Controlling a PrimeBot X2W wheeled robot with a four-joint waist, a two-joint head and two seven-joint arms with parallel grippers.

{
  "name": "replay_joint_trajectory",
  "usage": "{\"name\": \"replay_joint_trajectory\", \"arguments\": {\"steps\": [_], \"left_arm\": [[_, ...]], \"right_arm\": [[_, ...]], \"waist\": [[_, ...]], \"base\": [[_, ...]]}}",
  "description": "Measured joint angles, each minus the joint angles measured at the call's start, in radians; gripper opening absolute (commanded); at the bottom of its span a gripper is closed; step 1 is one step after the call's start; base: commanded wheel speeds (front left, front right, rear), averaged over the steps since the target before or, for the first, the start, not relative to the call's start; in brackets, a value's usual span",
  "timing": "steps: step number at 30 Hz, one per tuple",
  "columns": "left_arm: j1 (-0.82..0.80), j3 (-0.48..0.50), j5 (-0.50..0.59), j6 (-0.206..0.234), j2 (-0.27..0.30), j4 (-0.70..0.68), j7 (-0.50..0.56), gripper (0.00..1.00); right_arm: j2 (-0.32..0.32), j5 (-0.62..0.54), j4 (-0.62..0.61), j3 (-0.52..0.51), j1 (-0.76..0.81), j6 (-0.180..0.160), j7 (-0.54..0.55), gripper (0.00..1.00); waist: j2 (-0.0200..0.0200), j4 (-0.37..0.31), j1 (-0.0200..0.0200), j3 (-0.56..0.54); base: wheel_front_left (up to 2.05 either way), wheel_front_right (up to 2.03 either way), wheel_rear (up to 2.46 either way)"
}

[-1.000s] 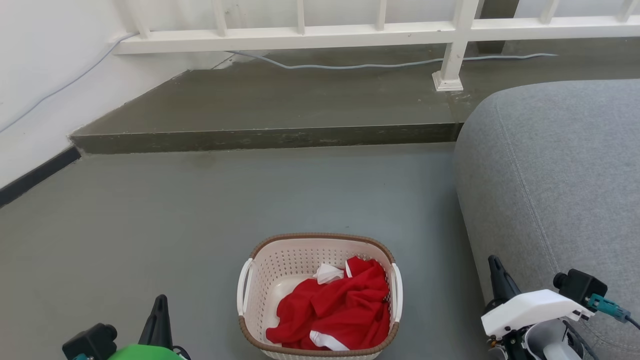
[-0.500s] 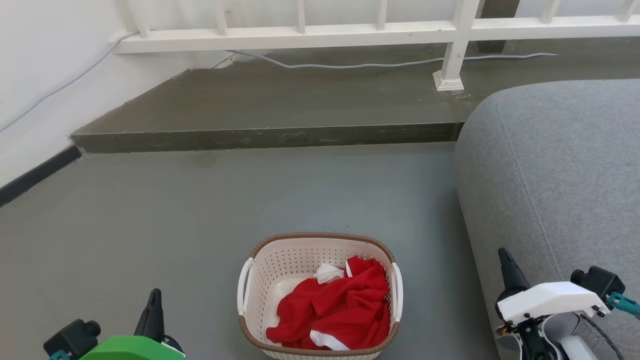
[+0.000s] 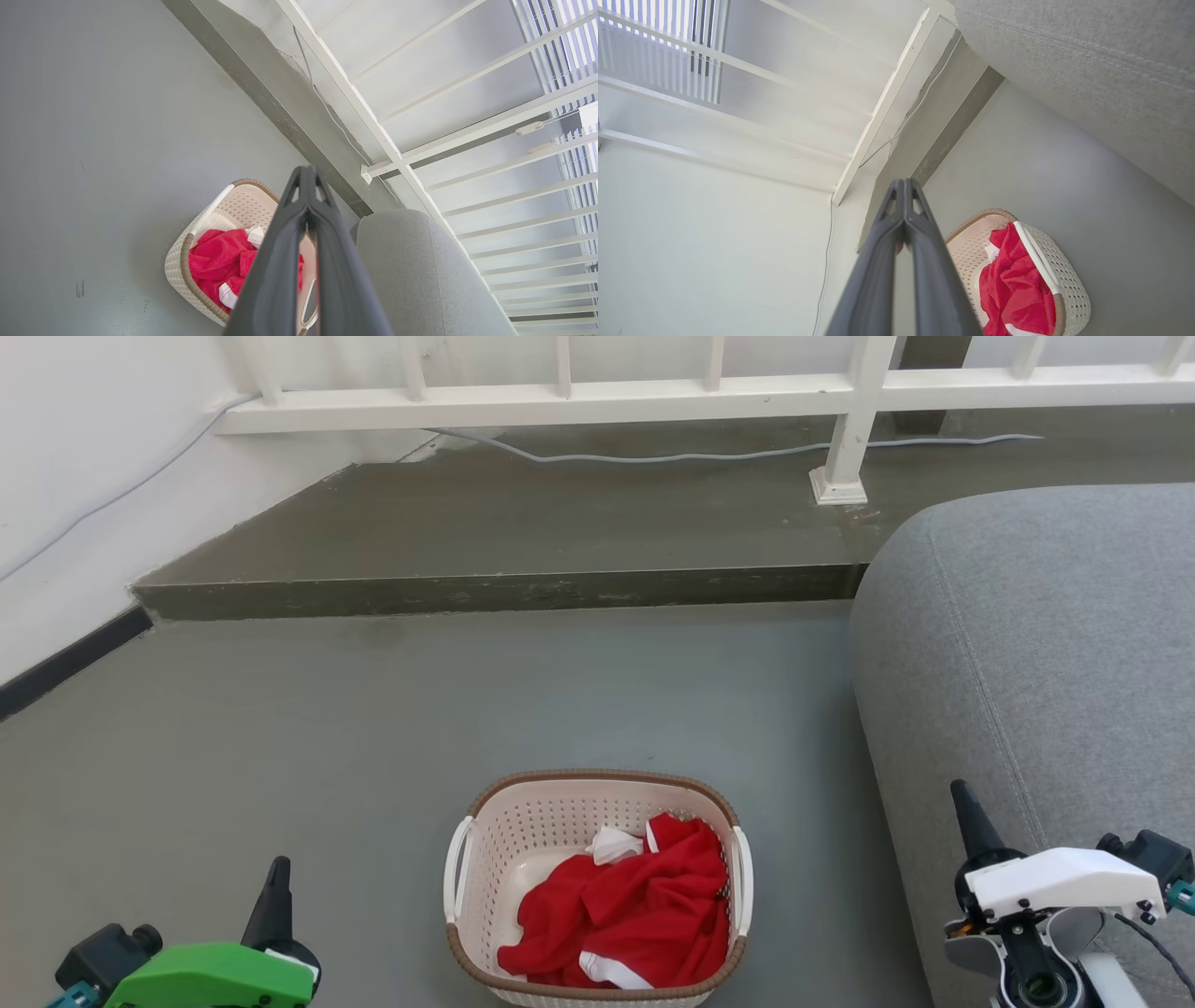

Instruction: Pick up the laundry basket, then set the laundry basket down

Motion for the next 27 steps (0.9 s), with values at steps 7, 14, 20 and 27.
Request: {"name": "replay_joint_trajectory", "arguments": {"steps": [7, 14, 20, 27], "left_arm": [[-0.018, 0.021, -0.094, -0.017, 0.0, 0.007, 0.02, 0.0], [-0.023, 0.035, -0.184, -0.035, 0.0, 0.013, 0.042, 0.0], [-0.05, 0.053, -0.266, -0.052, 0.0, 0.024, 0.059, 0.0], [-0.062, 0.068, -0.356, -0.069, 0.0, 0.035, 0.081, 0.0]], "right_arm": [[0.002, 0.081, -0.002, -0.03, -0.01, 0.017, 0.024, 0.0], [0.002, 0.164, -0.006, -0.06, -0.022, 0.031, 0.049, 0.0], [0.003, 0.234, -0.008, -0.085, -0.027, 0.046, 0.068, 0.0], [0.004, 0.312, -0.012, -0.115, -0.043, 0.064, 0.09, 0.0]], "waist": [[0.0, 0.001, 0.0, 0.001], [0.0, 0.002, 0.0, 0.001], [0.0, 0.002, 0.0, 0.002], [0.0, 0.003, 0.0, 0.002]], "base": [[0.0, 0.0, 0.0], [0.0, 0.0, 0.0], [0.0, 0.0, 0.0], [0.0, 0.0, 0.0]]}}
